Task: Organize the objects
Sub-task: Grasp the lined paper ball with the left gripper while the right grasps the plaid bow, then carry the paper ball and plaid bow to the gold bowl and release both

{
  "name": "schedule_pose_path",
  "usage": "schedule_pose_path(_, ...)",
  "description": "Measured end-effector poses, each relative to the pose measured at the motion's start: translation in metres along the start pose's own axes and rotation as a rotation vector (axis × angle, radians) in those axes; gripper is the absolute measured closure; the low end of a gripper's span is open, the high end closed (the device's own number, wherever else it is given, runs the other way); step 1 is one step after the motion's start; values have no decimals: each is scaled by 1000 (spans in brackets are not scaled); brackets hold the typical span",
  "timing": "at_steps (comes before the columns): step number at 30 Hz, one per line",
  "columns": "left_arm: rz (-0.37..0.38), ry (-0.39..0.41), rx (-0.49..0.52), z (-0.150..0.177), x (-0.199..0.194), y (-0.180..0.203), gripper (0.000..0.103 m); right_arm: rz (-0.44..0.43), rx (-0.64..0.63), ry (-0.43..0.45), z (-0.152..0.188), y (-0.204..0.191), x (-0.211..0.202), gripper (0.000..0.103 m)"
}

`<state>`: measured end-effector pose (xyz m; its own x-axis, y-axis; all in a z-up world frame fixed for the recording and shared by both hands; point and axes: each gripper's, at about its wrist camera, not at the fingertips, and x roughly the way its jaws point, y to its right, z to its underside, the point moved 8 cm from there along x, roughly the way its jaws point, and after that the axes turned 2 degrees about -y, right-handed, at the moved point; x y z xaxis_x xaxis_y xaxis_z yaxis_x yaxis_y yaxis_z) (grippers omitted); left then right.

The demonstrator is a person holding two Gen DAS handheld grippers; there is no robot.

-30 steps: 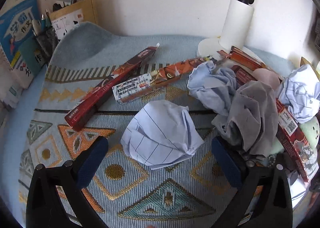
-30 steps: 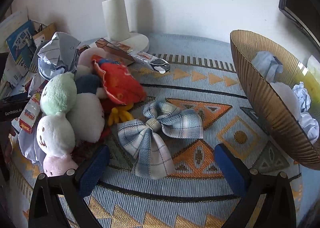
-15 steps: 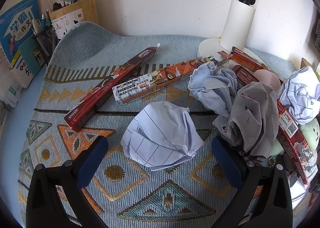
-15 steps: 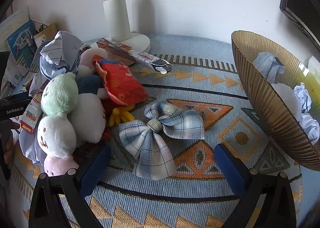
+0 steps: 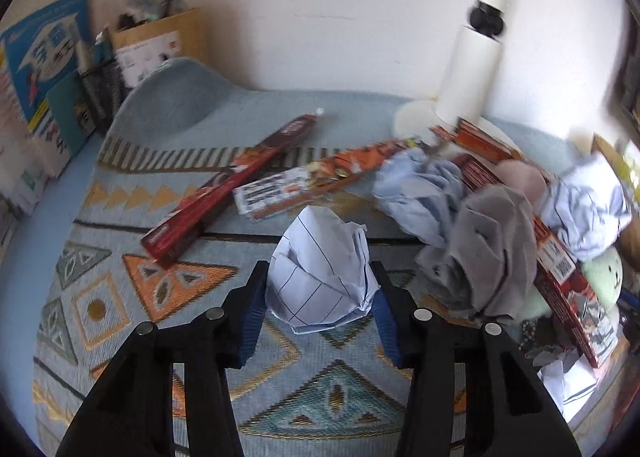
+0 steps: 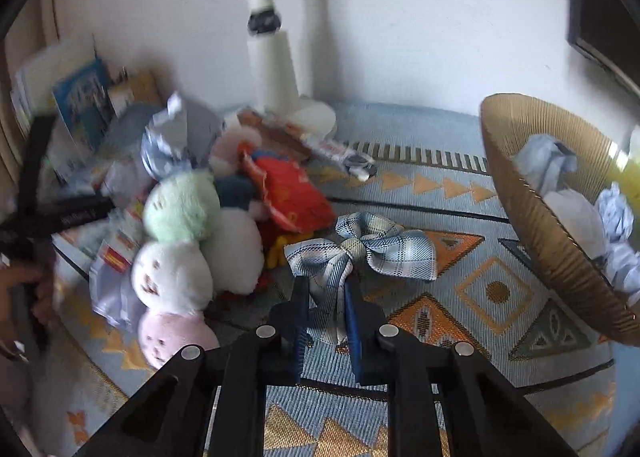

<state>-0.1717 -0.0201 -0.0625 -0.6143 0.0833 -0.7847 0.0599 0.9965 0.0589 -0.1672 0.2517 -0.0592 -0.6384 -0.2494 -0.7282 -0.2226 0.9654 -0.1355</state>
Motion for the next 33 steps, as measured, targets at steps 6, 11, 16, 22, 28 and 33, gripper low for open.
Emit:
schedule_pose_path(6,4,27,-48,6,-11,-11,57,-33,12,25,-1,-1,-4,86)
schedule_pose_path(11,-14,64,-31,11,-24,-11,57,-21,-14,45,8,-21,-6,86)
schedule_pose_path(16,-38,206,-39,12,-59,-16,57,-75,-31,78,10,-31,-17,86)
schedule_pose_path(22,-45,292,-84,-42,-77,-3,57,-136,-9,142,-17,-36,-49,86)
schedule_pose_path(28,-26,412,-73,-93,-132,24,57,-146,-37,221,-44,-33,-96,86)
schedule_pose_path(33,4,445,-19,-112,-149,62,57,-143,-36,285,-62,-23,-128,86)
